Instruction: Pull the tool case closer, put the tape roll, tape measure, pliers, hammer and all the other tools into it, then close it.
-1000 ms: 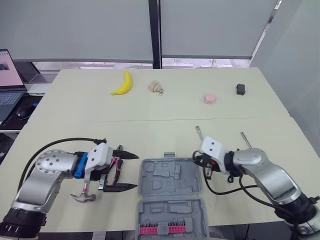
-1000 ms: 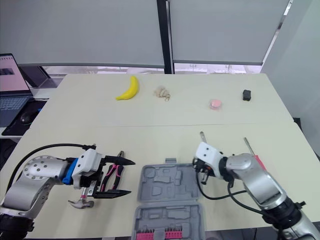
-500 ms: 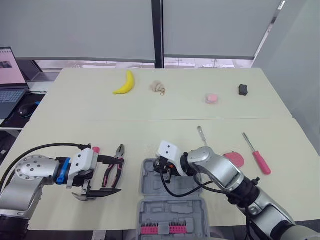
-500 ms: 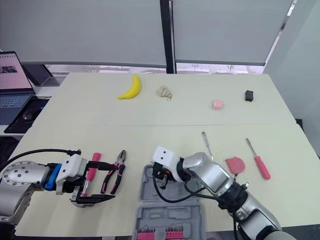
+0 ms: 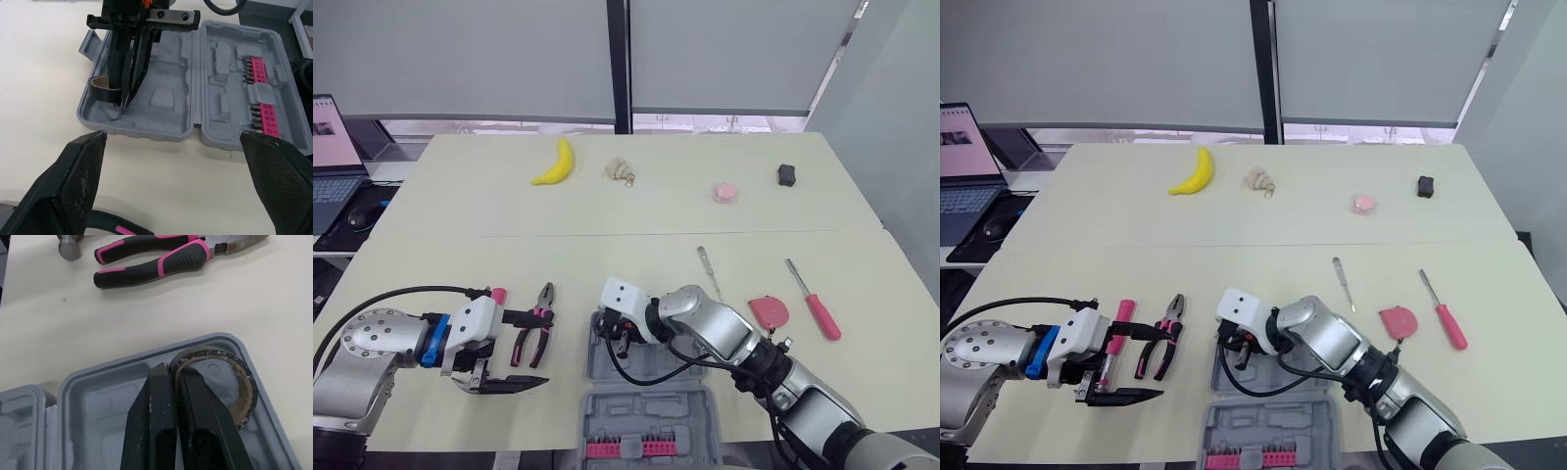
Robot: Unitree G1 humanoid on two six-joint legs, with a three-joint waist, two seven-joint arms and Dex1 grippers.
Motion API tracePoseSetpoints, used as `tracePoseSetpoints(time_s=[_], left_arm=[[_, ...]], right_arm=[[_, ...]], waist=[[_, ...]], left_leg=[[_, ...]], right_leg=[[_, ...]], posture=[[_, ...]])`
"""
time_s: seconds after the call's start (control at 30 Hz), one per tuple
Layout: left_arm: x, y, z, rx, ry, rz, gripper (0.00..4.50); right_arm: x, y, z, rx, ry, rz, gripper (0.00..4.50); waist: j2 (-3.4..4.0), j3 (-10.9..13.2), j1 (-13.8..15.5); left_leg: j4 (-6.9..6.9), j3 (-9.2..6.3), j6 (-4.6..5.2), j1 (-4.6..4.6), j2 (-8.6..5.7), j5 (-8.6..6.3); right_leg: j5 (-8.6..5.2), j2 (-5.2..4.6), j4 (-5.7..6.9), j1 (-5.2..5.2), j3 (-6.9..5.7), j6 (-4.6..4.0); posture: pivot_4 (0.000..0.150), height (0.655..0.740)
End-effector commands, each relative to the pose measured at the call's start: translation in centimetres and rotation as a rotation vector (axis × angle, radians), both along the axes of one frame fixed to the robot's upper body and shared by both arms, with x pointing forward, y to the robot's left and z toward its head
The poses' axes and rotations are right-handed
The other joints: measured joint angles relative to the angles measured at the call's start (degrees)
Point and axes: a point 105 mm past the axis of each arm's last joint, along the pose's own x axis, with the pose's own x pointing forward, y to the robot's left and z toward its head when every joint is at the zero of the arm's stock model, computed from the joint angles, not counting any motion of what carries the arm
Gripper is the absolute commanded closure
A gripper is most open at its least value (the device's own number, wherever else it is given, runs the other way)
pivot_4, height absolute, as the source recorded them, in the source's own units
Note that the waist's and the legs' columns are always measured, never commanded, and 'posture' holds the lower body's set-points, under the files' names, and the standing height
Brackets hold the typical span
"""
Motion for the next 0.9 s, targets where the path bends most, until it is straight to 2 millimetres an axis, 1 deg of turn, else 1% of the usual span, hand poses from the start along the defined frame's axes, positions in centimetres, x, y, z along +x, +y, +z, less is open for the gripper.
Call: tracePoseSetpoints(time_s=[0.03,0.43,0.6,0.8,0.9], left_arm=[[0.0,-0.1,1.0,0.014,-0.042,-0.017,0.00],[-0.1,-0.3,0.9,0.014,-0.043,-0.016,0.00],[0.0,-0.4,1.0,0.015,-0.045,-0.015,0.00],[0.0,-0.5,1.2,0.014,-0.047,-0.015,0.00],[0.1,-0.6,1.3,0.014,-0.046,-0.014,0.00]], right_arm=[[-0.2,0.9,0.5,0.018,-0.024,0.038,4.49],[-0.2,1.1,-0.1,-0.003,-0.028,0.054,4.49],[-0.1,1.2,0.4,0.012,-0.034,0.055,4.49],[0.1,1.3,2.2,0.049,-0.057,0.055,2.99],[-0.2,1.2,2.7,0.058,-0.055,0.070,2.24]], waist=[[0.00,0.0,0.0],[0.00,0.0,0.0],[0.00,0.0,0.0],[0.00,0.0,0.0],[0.00,0.0,0.0]], left_leg=[[0.00,0.00,0.00,0.00,0.00,0.00],[-0.01,0.00,0.00,0.00,0.02,0.00],[-0.02,0.00,0.00,0.00,0.02,0.00],[-0.02,-0.01,0.00,-0.01,0.03,0.00],[-0.02,-0.02,0.00,-0.01,0.03,0.00]], right_leg=[[-0.01,0.00,0.01,-0.01,0.00,-0.01],[-0.03,0.02,0.05,-0.06,0.02,-0.05],[-0.03,0.03,0.05,-0.07,0.02,-0.05],[-0.04,0.02,0.05,-0.09,0.04,-0.05],[-0.04,0.03,0.06,-0.09,0.05,-0.05]], posture=[[0.150,0.7274],[0.150,0.7274],[0.150,0.7274],[0.150,0.7274],[0.150,0.7274]])
